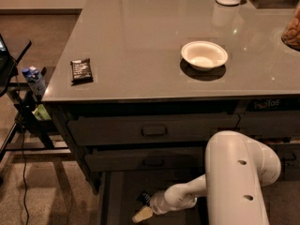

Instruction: Pick rxbar blueberry from bottom drawer and place on counter

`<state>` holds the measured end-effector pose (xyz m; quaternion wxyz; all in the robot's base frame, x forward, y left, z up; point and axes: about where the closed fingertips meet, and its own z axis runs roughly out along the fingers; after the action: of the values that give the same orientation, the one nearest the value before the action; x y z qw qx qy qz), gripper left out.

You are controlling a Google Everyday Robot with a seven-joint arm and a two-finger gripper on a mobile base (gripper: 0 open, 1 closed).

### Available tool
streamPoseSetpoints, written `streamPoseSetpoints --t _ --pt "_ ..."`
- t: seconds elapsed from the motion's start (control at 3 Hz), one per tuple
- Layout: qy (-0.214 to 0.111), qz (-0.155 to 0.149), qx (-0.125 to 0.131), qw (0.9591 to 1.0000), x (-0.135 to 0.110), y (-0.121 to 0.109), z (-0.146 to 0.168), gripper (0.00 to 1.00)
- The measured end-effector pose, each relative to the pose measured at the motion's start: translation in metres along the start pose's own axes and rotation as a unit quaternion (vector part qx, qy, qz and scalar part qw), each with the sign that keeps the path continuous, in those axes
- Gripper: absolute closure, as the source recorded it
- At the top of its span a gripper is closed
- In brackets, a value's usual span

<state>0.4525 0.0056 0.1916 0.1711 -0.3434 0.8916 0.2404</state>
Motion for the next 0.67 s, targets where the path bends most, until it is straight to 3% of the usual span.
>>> streamPoseSetpoints --t 0.67 --pt "-0.029 -0.008 0.004 0.9995 -0.014 -0.007 0.022 0.0"
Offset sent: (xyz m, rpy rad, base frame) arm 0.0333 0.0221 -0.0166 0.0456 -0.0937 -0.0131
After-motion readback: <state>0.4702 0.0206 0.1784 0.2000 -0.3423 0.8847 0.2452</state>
